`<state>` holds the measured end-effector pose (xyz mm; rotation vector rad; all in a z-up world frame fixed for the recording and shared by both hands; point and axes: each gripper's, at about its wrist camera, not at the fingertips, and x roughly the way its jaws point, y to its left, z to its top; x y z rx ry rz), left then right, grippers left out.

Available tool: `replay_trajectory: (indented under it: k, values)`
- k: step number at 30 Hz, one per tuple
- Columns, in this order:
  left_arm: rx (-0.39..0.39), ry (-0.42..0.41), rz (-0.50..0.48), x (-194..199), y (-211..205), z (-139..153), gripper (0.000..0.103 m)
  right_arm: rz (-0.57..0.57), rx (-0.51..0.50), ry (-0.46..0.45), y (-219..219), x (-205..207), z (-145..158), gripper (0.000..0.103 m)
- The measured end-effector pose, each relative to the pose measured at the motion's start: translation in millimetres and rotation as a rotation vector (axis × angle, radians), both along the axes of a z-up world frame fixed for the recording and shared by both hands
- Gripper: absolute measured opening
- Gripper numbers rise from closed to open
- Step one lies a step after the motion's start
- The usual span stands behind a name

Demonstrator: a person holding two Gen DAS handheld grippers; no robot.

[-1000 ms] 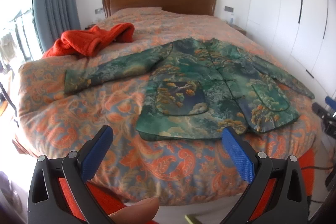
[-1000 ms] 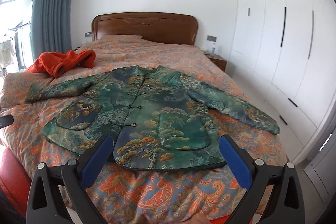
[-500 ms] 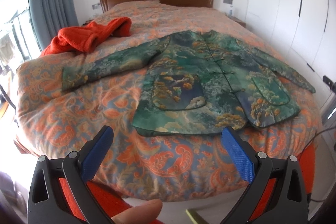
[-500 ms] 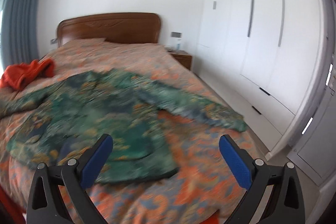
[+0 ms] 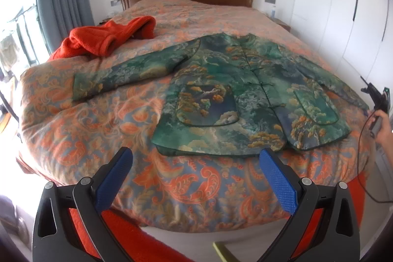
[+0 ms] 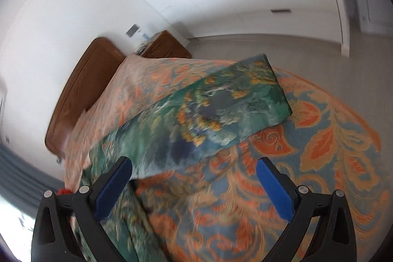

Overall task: Fold large clothes
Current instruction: 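Grasp the sleeve cuff nearest the right gripper and fold it across the jacket body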

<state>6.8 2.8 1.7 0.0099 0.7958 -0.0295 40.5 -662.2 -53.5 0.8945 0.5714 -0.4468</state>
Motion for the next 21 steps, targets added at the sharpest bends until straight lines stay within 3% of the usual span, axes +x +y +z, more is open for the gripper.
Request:
replay_trajectory:
  k: [4,7,9,12,15,18,21]
  values:
    - [0.001,0.012,0.009,3,0,-1,0.103,-0.121,0.075,-0.011,-25,11,-29,0.090]
    - [0.002,0.022,0.008,4,-3,-3,0.103,-0.213,0.126,-0.002,-36,15,-46,0.068]
    - [0.004,0.030,0.005,5,-4,-5,0.103,-0.230,0.114,0.023,-38,21,-51,0.036]
    - [0.008,0.034,0.002,5,-6,-7,0.103,-0.222,0.042,0.051,-36,30,-40,0.017]
    - [0.002,0.049,-0.001,8,-6,-11,0.103,-0.166,-0.137,0.021,-9,37,1,0.014]
    - [-0.020,0.067,-0.013,13,-7,-16,0.103,-0.002,-0.383,-0.013,44,56,56,0.014]
    - [-0.043,0.065,-0.028,13,-9,-15,0.103,0.149,-0.540,-0.056,108,71,94,0.014]
